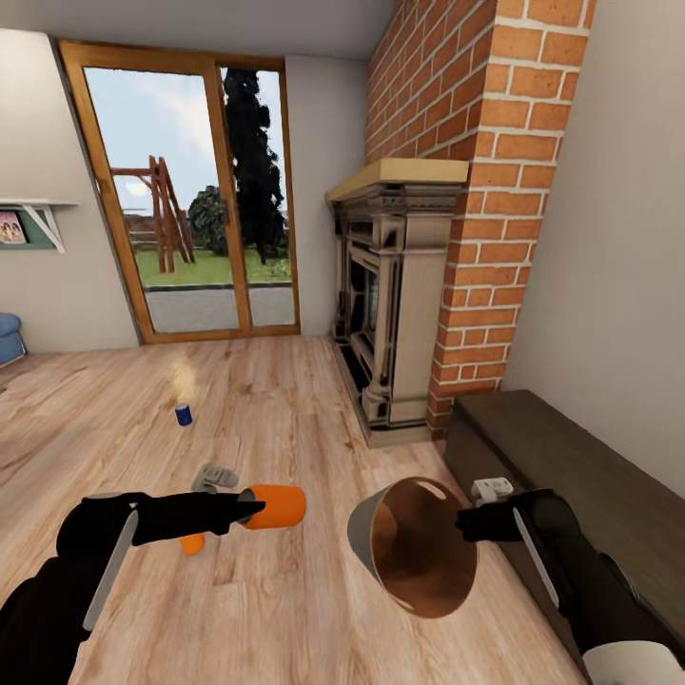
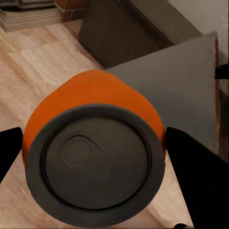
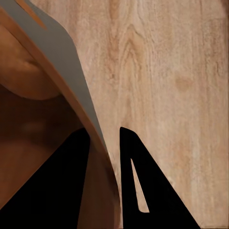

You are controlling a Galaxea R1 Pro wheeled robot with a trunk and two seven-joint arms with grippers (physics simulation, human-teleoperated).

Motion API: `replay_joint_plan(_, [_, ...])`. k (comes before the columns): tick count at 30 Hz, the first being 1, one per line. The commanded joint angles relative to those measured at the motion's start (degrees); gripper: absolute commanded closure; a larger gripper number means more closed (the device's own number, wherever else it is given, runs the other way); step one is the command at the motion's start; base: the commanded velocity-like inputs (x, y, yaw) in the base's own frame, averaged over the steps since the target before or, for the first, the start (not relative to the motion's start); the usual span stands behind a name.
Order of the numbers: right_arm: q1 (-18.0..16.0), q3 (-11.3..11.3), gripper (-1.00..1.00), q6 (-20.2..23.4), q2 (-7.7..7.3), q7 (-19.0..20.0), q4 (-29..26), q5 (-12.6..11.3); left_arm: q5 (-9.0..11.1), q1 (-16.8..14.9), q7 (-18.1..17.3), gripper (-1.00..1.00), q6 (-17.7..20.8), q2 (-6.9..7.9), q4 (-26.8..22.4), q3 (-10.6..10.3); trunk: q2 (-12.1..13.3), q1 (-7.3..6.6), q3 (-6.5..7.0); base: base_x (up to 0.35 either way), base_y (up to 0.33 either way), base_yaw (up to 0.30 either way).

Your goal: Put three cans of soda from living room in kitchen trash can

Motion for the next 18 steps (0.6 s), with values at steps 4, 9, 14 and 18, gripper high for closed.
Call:
replay_joint_plan(4, [-0.69,0.15,1.00,0.14,1.45,-3.95,1.50,-0.92,-0.34,0.01,-3.27,1.00,-0.31,0.14,-0.25,0.00,1.61,-0.89,0.73,0.000,0.000,0.000])
replay_joint_plan(9, [-1.18,0.48,1.00,0.14,3.45,-7.94,3.15,-0.85,-0.30,0.01,-5.86,1.00,-0.46,0.19,-0.45,-0.07,3.62,-1.99,1.63,0.000,0.000,0.000])
replay_joint_plan(14, [-2.05,3.31,1.00,0.14,4.28,-9.02,4.78,-0.86,-0.28,0.01,-8.92,1.00,-0.70,0.13,-0.52,-3.20,5.62,-3.09,2.53,0.000,0.000,0.000])
replay_joint_plan(18, [-2.39,3.99,1.00,0.14,4.40,-9.80,6.27,-0.86,-0.27,0.01,-10.77,1.00,-0.86,0.12,-0.55,-4.30,7.23,-3.96,3.25,0.000,0.000,0.000])
